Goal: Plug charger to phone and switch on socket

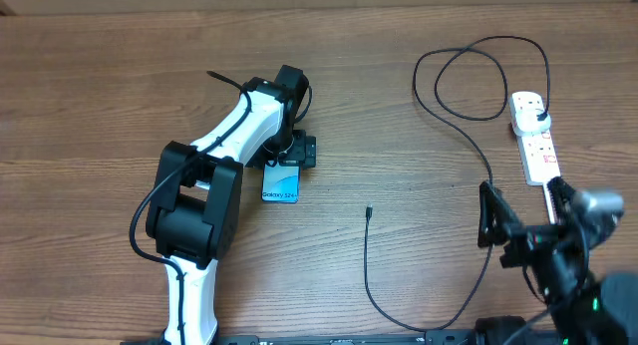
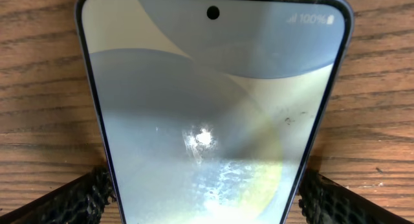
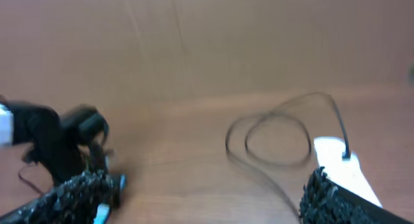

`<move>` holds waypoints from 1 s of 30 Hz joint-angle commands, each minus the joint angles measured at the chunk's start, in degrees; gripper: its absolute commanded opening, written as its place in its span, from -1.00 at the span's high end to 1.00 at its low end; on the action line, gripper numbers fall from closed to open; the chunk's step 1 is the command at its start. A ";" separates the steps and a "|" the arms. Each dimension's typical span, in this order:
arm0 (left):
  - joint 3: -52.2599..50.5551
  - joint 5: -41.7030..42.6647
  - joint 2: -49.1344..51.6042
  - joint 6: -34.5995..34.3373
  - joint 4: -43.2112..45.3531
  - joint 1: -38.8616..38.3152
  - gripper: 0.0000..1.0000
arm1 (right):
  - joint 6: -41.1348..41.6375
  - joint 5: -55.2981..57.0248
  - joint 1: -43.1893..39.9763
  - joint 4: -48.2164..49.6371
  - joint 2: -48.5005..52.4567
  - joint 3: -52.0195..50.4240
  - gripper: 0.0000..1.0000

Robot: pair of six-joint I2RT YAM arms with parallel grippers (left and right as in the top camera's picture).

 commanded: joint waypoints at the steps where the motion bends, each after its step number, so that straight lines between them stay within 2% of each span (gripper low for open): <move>1: -3.41 5.49 4.11 -0.59 0.07 -0.70 -1.00 | 0.22 -0.76 0.35 -3.10 6.73 4.79 -1.00; 4: -3.41 5.46 4.11 -0.59 0.07 -0.70 -0.79 | 0.83 -4.74 0.35 -4.22 10.36 5.53 -1.00; 8: -3.41 5.53 4.11 -0.59 0.02 -0.70 -0.67 | 0.83 -18.18 0.35 -5.03 13.09 5.33 -0.99; 11: -3.41 5.97 4.11 -0.55 0.13 -0.70 -0.58 | 1.77 -20.72 0.35 -5.46 15.78 5.20 -1.00; 15: -3.41 8.70 4.11 1.49 0.92 -0.68 -0.60 | 6.12 -21.09 0.35 -8.09 20.46 4.81 -1.00; 19: -3.41 13.42 4.11 3.89 0.87 -0.66 -0.59 | 6.29 -24.09 0.42 -9.14 26.53 3.69 -1.00; 30: -3.41 30.51 4.11 12.00 -0.24 -0.66 -0.61 | 6.27 -36.46 3.87 -5.25 53.33 3.15 -1.00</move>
